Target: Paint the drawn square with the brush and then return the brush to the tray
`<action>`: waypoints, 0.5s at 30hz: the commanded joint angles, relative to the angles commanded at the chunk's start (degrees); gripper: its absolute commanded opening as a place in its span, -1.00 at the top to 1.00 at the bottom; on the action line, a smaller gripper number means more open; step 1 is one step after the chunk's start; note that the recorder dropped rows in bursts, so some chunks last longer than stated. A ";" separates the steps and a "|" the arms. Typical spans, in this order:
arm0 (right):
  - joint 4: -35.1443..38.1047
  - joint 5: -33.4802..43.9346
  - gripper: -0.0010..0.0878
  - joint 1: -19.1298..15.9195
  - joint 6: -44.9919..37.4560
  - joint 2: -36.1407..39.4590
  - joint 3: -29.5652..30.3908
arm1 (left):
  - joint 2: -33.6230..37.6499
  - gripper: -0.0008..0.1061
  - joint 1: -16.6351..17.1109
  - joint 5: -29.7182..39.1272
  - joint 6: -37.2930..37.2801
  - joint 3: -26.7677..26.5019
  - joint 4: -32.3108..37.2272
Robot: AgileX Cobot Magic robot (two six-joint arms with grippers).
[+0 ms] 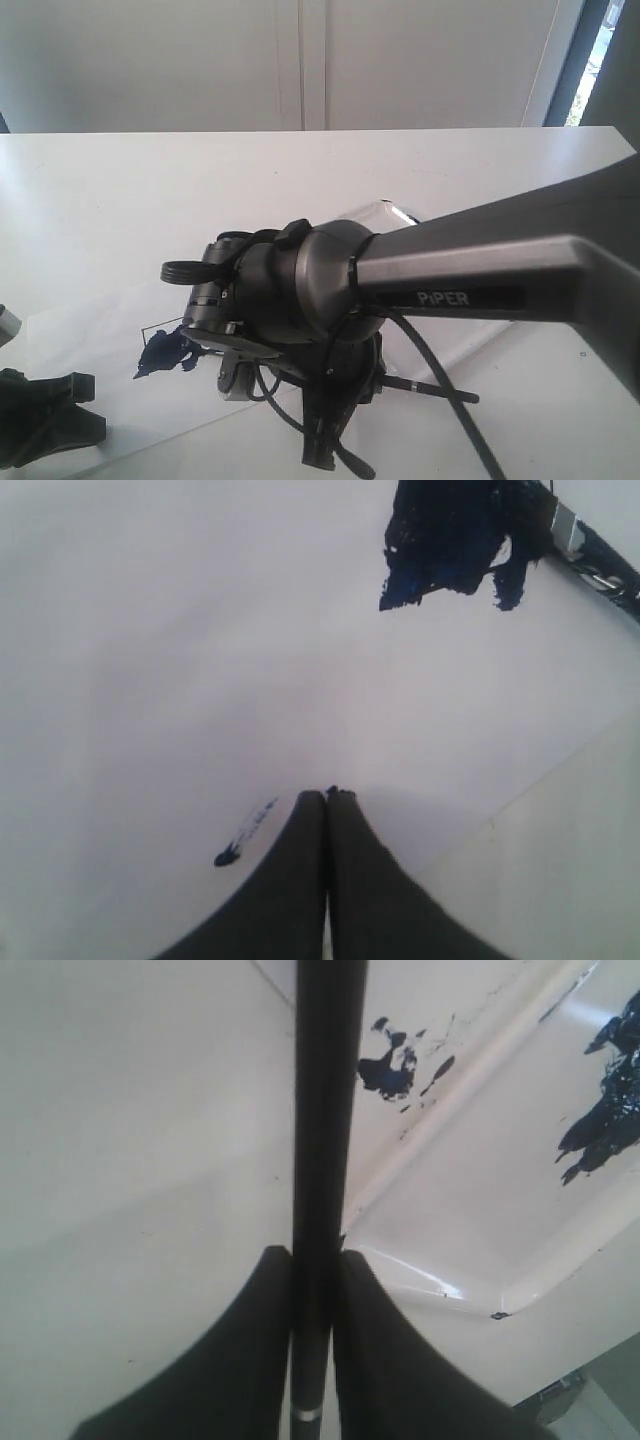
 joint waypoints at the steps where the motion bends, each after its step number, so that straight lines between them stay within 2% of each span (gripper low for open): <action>1: -0.44 0.00 0.98 0.00 0.27 0.00 0.00 | 0.00 0.99 0.00 0.00 0.00 0.00 0.00; 7: -2.49 0.00 0.98 0.00 2.44 0.00 -1.55 | 0.00 0.99 0.00 0.00 0.12 0.00 0.41; 15: 2.24 0.00 0.98 0.12 1.92 0.00 -7.61 | 0.00 0.99 0.00 -0.11 0.20 0.00 1.53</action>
